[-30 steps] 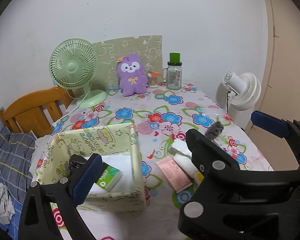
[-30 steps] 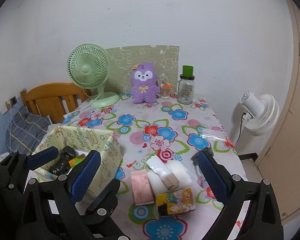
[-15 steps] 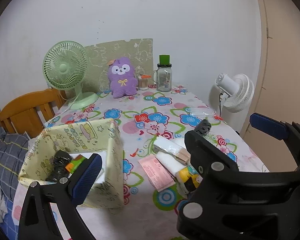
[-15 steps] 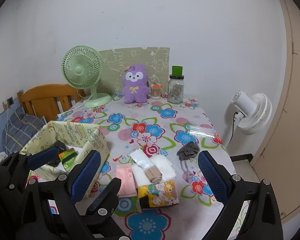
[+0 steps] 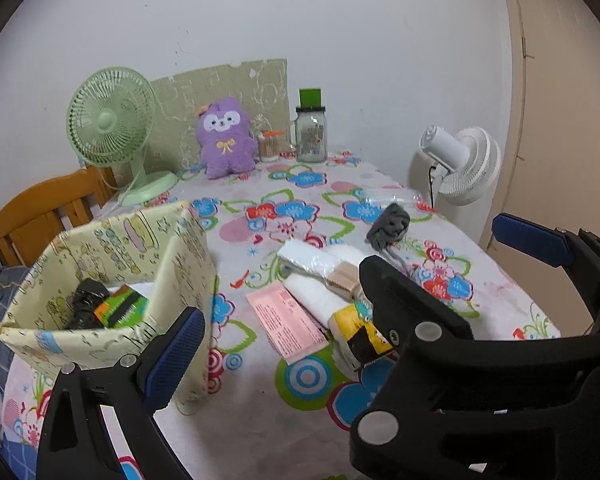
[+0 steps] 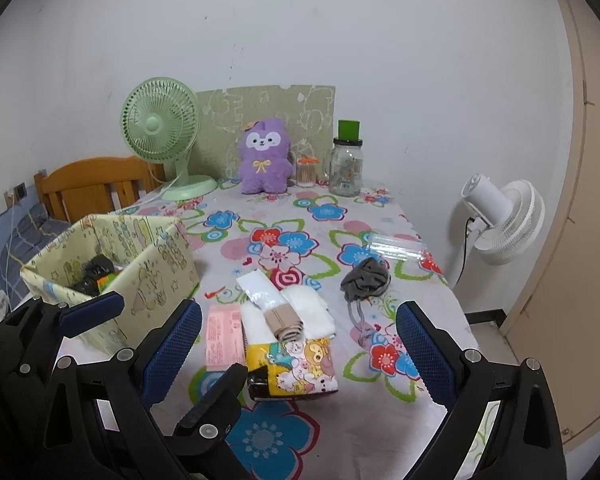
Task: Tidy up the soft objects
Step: 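Withdraw both tools from the box back toward the item pile, then grasp the pink paper packet with the left tool while the right tool grasps the yellow cartoon pack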
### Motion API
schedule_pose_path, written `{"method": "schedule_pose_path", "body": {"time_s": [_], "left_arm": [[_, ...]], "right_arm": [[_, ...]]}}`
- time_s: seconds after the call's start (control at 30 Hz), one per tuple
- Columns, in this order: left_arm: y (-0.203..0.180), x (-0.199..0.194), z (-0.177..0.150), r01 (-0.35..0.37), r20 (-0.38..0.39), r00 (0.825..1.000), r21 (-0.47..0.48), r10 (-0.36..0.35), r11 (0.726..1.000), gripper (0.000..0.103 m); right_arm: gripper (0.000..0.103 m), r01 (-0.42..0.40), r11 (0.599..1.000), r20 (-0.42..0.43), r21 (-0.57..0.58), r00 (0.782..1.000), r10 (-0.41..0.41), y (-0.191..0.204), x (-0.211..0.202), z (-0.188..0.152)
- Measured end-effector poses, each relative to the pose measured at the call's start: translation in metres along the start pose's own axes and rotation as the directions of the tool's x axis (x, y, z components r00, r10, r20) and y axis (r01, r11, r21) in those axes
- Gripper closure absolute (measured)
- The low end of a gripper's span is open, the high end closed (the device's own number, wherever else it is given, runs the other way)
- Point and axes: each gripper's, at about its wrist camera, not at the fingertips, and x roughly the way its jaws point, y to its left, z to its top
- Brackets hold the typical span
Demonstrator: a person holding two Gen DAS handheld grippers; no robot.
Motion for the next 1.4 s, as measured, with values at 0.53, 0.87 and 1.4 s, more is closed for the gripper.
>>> {"method": "schedule_pose_path", "body": {"time_s": [0.53, 0.87, 1.4], "left_arm": [[-0.008, 0.04, -0.022, 0.014, -0.094, 0.996, 0.009, -0.014, 1.0, 0.004], [-0.002, 0.057, -0.031, 0.009, -0.148, 0.989, -0.008, -0.01, 1.0, 0.005], [-0.01, 0.068, -0.024, 0.002, -0.142, 0.99, 0.017, 0.001, 1.0, 0.006]], "right_arm": [[0.004, -0.034, 0.999, -0.128, 0.001, 0.991, 0.034, -0.009, 0.049, -0.03], [0.005, -0.068, 0.998, -0.202, 0.012, 0.977, 0.069, -0.004, 0.077, -0.039], [0.026, -0.057, 0.998, -0.249, 0.024, 0.967, 0.062, -0.013, 0.089, -0.043]]}}
